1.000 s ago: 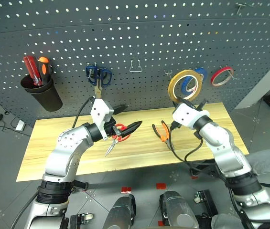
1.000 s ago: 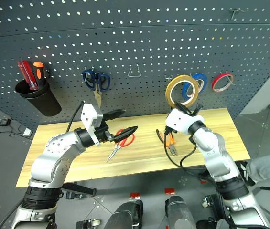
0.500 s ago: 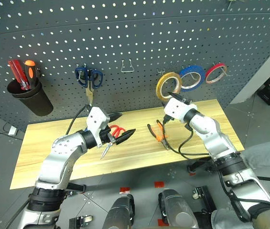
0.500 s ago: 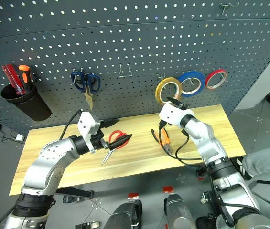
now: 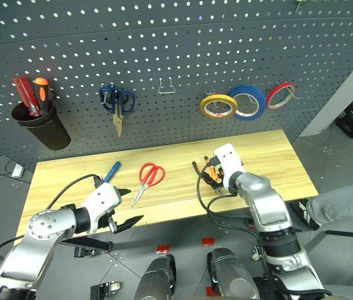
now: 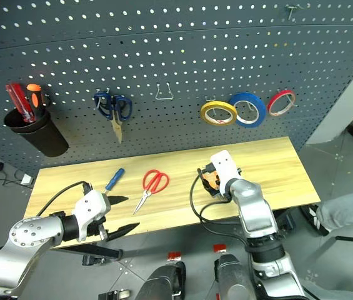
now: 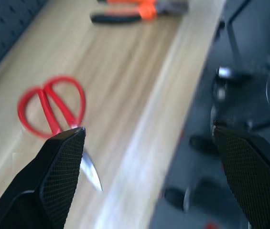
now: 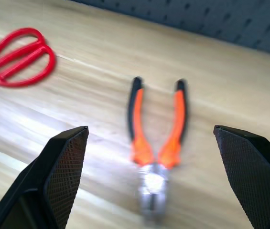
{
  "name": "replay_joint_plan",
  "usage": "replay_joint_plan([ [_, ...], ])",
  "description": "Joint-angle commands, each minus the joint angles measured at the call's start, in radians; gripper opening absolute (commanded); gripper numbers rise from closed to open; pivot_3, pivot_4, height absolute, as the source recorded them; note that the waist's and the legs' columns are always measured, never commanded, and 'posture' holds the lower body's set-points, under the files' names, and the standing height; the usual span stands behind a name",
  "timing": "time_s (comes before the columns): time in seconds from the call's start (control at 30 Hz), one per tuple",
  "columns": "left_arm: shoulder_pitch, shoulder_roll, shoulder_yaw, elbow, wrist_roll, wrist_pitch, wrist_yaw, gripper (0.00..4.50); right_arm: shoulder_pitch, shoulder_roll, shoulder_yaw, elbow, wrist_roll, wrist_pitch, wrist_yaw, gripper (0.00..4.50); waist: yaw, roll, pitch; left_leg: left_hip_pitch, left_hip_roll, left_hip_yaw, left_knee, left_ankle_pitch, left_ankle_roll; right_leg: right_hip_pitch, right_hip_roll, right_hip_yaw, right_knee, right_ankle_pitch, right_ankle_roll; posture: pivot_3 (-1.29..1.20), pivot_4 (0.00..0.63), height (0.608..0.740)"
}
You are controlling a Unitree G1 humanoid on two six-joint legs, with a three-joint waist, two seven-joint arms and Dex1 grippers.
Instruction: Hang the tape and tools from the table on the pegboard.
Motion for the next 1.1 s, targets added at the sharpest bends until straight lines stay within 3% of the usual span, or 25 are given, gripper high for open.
replay_joint_plan([
  [0.03, 0.023, 0.007, 0.015, -0.063, 0.008, -0.016, 0.002, 4.50, -0.075, 0.010, -0.030, 0.123, 0.023, 0.027, -0.061, 4.47, 0.014, -0.001, 0.008, 0.000, 0.000, 0.000, 0.000, 0.000, 0.000, -0.001, 0.000, 0.000, -0.001, 0.000, 0.000, -0.13, 0.324, 0.740],
  [0.37, -0.017, 0.002, -0.014, -0.054, 0.018, -0.014, -0.002, 4.50, -0.241, 0.014, -0.020, 0.554, 0.064, -0.136, -0.137, 4.47, 0.028, -0.003, 0.047, -0.010, 0.000, 0.002, -0.001, -0.001, 0.001, -0.008, 0.000, 0.000, -0.001, 0.000, 0.000, -0.11, 0.366, 0.740],
  [0.5, -0.044, -0.005, -0.027, -0.032, 0.029, -0.026, -0.004, 4.50, -0.290, 0.015, -0.029, 0.651, 0.078, -0.169, -0.158, 4.47, 0.023, -0.003, 0.049, -0.017, 0.000, 0.002, -0.001, -0.001, 0.001, -0.015, 0.000, -0.001, 0.001, 0.000, 0.000, -0.11, 0.365, 0.740],
  [0.83, -0.087, -0.038, -0.044, 0.011, 0.041, -0.043, -0.006, 4.50, -0.363, -0.009, -0.035, 0.803, 0.113, -0.177, -0.152, 4.47, 0.015, -0.004, 0.049, -0.017, 0.001, 0.002, 0.000, -0.001, 0.001, -0.015, 0.000, -0.001, 0.000, 0.000, 0.000, -0.14, 0.337, 0.740],
  [0.93, -0.093, -0.052, -0.032, 0.035, 0.038, -0.056, 0.000, 4.50, -0.407, -0.015, -0.040, 0.875, 0.126, -0.203, -0.148, 3.84, 0.013, -0.004, 0.049, -0.017, 0.001, 0.002, 0.000, -0.001, 0.001, -0.015, 0.000, -0.001, 0.000, 0.000, 0.000, -0.16, 0.325, 0.740],
  [1.07, -0.096, -0.076, 0.005, 0.073, 0.008, -0.081, 0.005, 4.50, -0.450, -0.017, -0.048, 0.939, 0.135, -0.255, -0.151, 2.57, 0.010, -0.005, 0.048, -0.017, 0.001, 0.002, 0.000, -0.001, 0.001, -0.015, 0.000, -0.001, 0.000, 0.000, 0.000, -0.17, 0.299, 0.740],
  [1.1, -0.095, -0.080, 0.013, 0.081, -0.001, -0.084, 0.002, 4.50, -0.456, -0.017, -0.050, 0.946, 0.135, -0.274, -0.153, 2.57, 0.010, -0.005, 0.048, -0.017, 0.001, 0.002, 0.000, -0.001, 0.001, -0.015, 0.000, -0.001, 0.000, 0.000, 0.000, -0.17, 0.294, 0.740],
])
